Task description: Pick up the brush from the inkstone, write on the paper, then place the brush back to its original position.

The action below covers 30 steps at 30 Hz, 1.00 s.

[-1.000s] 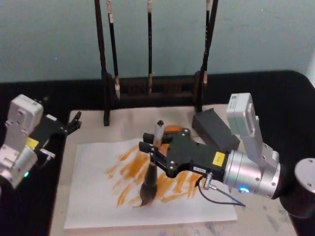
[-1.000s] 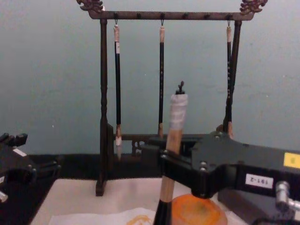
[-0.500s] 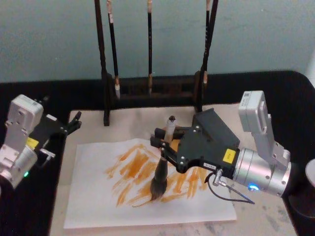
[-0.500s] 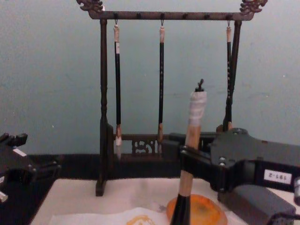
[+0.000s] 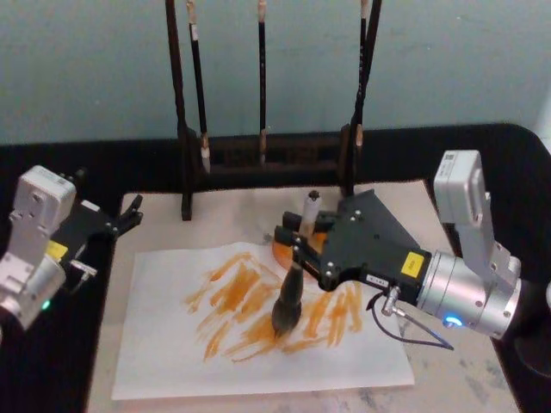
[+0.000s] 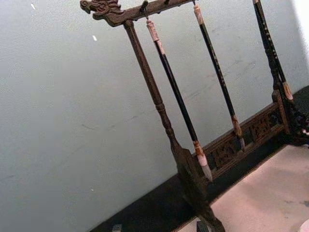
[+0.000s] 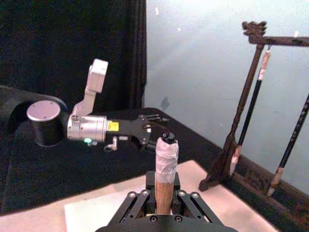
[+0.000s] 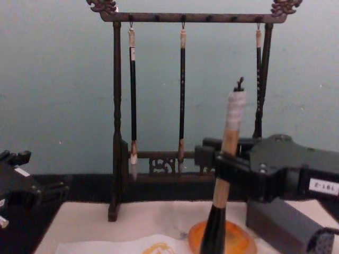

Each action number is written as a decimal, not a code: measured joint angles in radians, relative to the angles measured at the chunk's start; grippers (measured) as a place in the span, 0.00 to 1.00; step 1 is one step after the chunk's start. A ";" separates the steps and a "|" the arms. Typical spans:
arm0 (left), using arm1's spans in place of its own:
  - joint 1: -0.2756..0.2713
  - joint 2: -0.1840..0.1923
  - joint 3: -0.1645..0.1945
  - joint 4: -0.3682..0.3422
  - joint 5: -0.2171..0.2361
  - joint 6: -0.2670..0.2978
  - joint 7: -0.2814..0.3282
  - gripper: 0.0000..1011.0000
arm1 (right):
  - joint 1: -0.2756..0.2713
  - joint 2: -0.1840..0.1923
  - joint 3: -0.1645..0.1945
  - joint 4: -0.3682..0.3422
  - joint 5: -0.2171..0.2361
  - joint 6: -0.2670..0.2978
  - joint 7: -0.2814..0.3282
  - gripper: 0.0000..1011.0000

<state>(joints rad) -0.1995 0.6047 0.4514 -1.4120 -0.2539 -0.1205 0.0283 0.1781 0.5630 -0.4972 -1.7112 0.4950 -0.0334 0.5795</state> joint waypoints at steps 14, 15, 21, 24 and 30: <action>0.000 0.000 0.000 0.000 0.000 0.000 0.000 0.99 | 0.019 -0.051 0.055 0.028 0.032 -0.017 -0.048 0.17; 0.000 0.000 0.000 0.000 0.000 0.000 0.000 0.99 | 0.020 -0.053 0.058 0.031 0.034 -0.017 -0.051 0.17; 0.000 0.000 0.000 0.000 0.000 0.000 0.000 0.99 | 0.038 -0.088 0.100 0.077 0.075 -0.016 -0.081 0.17; 0.000 0.000 0.000 0.000 0.000 0.000 0.000 0.99 | 0.051 -0.109 0.119 0.108 0.114 0.003 -0.091 0.17; 0.000 0.000 0.000 0.000 0.000 0.000 0.000 0.99 | 0.081 -0.145 0.152 0.173 0.202 0.066 -0.118 0.17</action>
<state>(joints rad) -0.1996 0.6047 0.4514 -1.4120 -0.2539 -0.1205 0.0283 0.2590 0.4177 -0.3455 -1.5378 0.6966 0.0323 0.4613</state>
